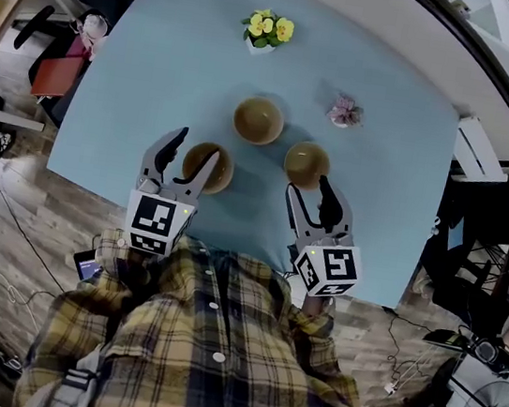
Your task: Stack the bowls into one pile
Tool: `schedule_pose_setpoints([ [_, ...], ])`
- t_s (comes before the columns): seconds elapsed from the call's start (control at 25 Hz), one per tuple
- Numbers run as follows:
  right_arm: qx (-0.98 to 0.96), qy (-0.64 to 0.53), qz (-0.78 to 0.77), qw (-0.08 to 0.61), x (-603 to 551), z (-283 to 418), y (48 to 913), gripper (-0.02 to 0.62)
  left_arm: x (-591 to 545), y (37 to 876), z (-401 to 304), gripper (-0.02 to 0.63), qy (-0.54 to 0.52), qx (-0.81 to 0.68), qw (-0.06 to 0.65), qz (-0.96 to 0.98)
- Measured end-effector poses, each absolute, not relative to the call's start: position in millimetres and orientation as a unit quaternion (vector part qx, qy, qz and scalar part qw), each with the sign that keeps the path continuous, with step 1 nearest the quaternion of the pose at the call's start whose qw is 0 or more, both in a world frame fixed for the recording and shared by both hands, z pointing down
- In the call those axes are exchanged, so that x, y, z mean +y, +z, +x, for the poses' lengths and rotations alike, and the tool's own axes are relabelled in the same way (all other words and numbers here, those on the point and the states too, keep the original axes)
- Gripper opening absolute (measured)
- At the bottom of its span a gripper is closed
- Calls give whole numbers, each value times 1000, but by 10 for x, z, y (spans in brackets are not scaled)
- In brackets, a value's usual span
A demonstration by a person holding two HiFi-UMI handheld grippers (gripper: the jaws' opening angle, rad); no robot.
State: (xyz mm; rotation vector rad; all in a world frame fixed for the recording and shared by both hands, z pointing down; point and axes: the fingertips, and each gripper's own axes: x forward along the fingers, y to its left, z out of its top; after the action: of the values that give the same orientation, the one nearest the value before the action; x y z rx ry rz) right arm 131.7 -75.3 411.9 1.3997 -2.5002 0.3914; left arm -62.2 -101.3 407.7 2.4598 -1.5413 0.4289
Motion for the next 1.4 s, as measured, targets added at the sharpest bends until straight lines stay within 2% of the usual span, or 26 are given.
schedule_pose_setpoints([
  [0.76,-870,189,432,146,-795,1036,4511,239,-1045,5231,-768,223,266,-483,195,811],
  [1.4,-865,213,428,155,-794,1011,4669,239,-955,5638,-843,126,295,-464,262,793],
])
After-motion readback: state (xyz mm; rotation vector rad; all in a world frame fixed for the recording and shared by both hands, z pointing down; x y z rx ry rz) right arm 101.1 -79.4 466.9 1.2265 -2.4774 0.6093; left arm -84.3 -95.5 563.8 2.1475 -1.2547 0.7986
